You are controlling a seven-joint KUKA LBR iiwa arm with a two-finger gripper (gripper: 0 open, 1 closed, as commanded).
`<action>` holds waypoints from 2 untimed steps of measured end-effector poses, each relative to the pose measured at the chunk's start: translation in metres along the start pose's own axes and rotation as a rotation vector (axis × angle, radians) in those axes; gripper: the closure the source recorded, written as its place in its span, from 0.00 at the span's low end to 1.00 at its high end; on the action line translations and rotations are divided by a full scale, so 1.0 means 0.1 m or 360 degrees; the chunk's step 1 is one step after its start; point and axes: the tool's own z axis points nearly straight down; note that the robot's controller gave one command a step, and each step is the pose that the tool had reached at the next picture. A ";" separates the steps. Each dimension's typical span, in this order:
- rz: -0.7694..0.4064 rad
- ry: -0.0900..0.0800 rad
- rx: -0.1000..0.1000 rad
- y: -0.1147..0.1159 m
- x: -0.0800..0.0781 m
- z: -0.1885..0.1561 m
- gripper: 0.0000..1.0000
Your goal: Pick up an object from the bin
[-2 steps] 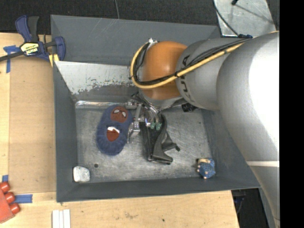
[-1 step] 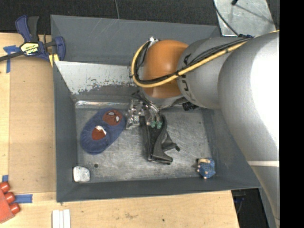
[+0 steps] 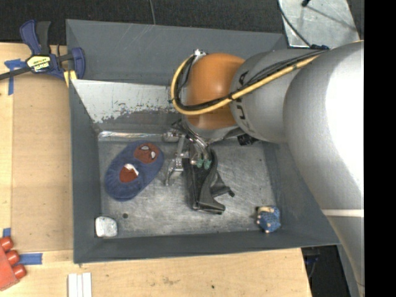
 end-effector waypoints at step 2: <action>-0.0245 -0.0023 -0.0006 0.65 0.12 0.04 1.00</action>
Offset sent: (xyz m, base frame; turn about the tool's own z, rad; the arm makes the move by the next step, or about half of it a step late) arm -0.0134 0.0654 -0.0101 -0.1543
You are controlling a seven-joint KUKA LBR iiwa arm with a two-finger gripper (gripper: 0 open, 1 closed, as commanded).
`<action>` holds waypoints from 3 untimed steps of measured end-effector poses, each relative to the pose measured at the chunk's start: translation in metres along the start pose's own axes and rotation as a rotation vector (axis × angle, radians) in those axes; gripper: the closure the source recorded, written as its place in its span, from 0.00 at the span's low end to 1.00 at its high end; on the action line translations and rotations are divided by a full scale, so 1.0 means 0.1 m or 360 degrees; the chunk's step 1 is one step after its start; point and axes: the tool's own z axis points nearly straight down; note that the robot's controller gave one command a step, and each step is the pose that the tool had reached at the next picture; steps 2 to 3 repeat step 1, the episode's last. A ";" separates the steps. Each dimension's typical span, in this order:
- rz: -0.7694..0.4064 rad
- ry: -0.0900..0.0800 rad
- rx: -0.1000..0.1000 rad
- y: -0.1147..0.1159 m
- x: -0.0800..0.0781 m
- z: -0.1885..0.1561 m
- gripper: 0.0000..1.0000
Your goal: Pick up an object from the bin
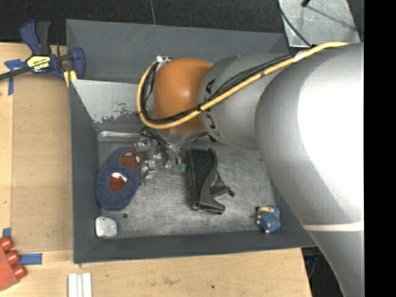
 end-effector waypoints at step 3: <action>-0.0102 0.0012 0.0001 0.08 -0.04 -1.51 1.00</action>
Offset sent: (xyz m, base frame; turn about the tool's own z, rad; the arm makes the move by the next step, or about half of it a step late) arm -0.0029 0.0082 0.1451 -0.0645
